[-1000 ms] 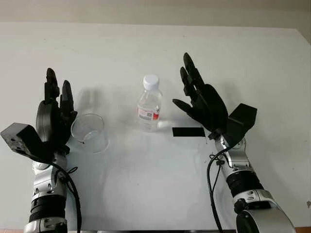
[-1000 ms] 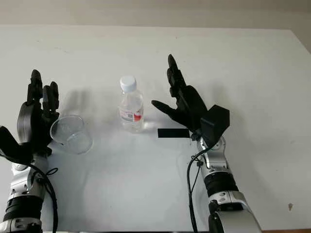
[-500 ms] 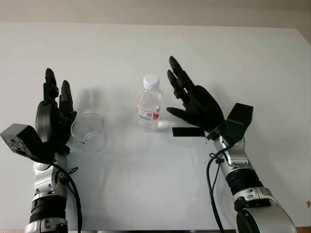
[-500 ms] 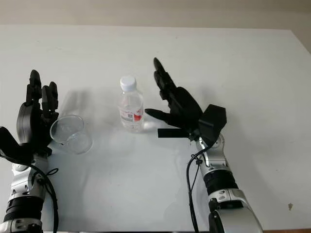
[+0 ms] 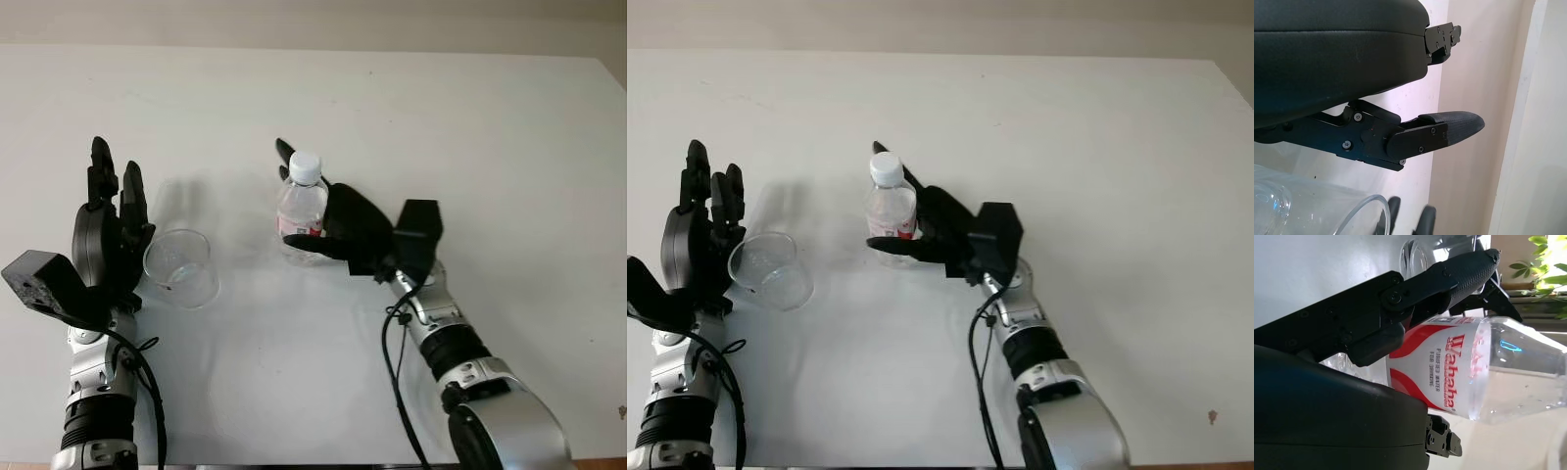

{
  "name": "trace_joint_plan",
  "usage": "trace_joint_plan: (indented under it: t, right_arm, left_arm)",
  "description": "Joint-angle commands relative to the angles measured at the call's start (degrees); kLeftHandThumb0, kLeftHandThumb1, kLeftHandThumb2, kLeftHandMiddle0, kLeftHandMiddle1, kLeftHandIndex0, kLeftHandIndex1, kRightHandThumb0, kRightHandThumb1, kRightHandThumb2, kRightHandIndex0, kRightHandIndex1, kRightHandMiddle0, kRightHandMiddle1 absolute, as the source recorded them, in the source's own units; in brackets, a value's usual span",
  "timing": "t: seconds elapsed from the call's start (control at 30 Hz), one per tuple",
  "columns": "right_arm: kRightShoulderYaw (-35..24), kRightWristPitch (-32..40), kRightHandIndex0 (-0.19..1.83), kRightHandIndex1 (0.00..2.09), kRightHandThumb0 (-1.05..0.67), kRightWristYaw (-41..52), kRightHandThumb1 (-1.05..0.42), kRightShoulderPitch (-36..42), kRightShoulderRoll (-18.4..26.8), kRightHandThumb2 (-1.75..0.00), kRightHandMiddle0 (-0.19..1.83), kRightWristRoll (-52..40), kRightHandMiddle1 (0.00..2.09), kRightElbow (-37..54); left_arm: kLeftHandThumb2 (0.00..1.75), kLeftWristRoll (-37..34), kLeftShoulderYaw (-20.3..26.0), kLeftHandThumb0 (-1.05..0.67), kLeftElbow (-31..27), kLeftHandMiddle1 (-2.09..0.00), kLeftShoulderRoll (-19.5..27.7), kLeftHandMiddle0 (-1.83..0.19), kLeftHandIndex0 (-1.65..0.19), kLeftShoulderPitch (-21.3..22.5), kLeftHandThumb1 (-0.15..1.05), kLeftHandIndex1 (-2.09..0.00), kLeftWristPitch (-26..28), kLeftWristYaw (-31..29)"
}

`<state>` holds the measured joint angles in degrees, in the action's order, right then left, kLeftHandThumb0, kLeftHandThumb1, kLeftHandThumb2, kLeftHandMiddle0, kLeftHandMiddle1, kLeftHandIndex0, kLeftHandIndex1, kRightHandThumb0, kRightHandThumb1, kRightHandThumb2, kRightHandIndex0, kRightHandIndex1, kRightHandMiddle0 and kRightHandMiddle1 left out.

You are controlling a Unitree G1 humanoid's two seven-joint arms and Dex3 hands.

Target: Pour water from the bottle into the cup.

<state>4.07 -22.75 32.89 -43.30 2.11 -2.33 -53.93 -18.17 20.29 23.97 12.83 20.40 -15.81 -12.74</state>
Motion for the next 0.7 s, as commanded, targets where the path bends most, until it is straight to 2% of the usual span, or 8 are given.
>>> trace_joint_plan:
  t: [0.0,0.37,0.4,0.43,0.47,0.5,0.57,0.67]
  right_arm:
    - [0.08,-1.25,-0.19,0.00,-1.04,-0.25,-0.96,-1.42,-1.15,-0.06,-0.19,0.44,0.00,-1.85]
    - [-4.80,2.81,-0.19,0.00,-0.88,4.96,-0.90,-3.68,-4.72,-0.04,-0.19,-5.64,0.00,-6.50]
    - [-5.30,4.00,-0.08,0.06,-0.82,5.28,-0.88,-3.80,-4.85,-0.03,-0.11,-6.35,0.04,-6.21]
    - [-5.55,4.21,0.01,0.47,-0.76,5.42,-0.86,-3.84,-4.88,-0.04,0.00,-6.60,0.37,-5.99]
    - [-5.62,3.68,-0.04,1.41,-0.69,5.72,-0.85,-3.81,-4.87,-0.05,-0.06,-6.63,1.30,-5.85]
    - [-5.44,3.05,0.18,1.74,-0.64,5.97,-0.86,-3.83,-4.73,-0.06,0.08,-6.34,1.69,-5.79]
    - [-3.40,0.79,0.85,2.01,-0.64,5.23,-0.91,-3.96,-3.67,-0.06,0.63,-3.33,2.01,-5.22]
    - [-0.81,-1.18,1.36,2.02,-0.64,5.64,-1.01,-4.35,-2.08,-0.07,1.18,0.28,2.09,-3.72]
  left_arm:
    - [0.58,-0.23,0.03,-0.61,0.43,-0.05,-0.60,0.05,0.16,-1.42,1.05,-0.05,-0.33,-0.10]
    - [0.55,-0.06,0.03,-0.62,0.61,-0.05,-0.35,0.06,0.16,-1.44,1.05,-0.05,-0.86,-0.27]
    - [0.56,-0.04,0.01,-0.61,0.57,-0.05,-0.33,0.06,0.16,-1.39,1.05,-0.05,-0.72,-0.21]
    - [0.56,-0.04,0.02,-0.61,0.55,-0.05,-0.33,0.06,0.17,-1.32,1.05,-0.05,-0.53,-0.11]
    - [0.56,-0.04,0.01,-0.61,0.49,-0.06,-0.35,0.06,0.16,-1.31,1.05,-0.05,-0.39,-0.02]
    - [0.57,-0.07,0.03,-0.61,0.50,-0.06,-0.32,0.05,0.16,-1.26,1.05,-0.05,-0.20,0.03]
    - [0.57,0.02,-0.01,-0.61,0.52,-0.06,-0.23,0.05,0.16,-1.16,1.05,-0.05,0.03,0.14]
    - [0.57,-0.10,-0.02,-0.61,0.65,-0.06,-0.18,0.05,0.17,-0.92,1.05,-0.05,0.03,-0.07]
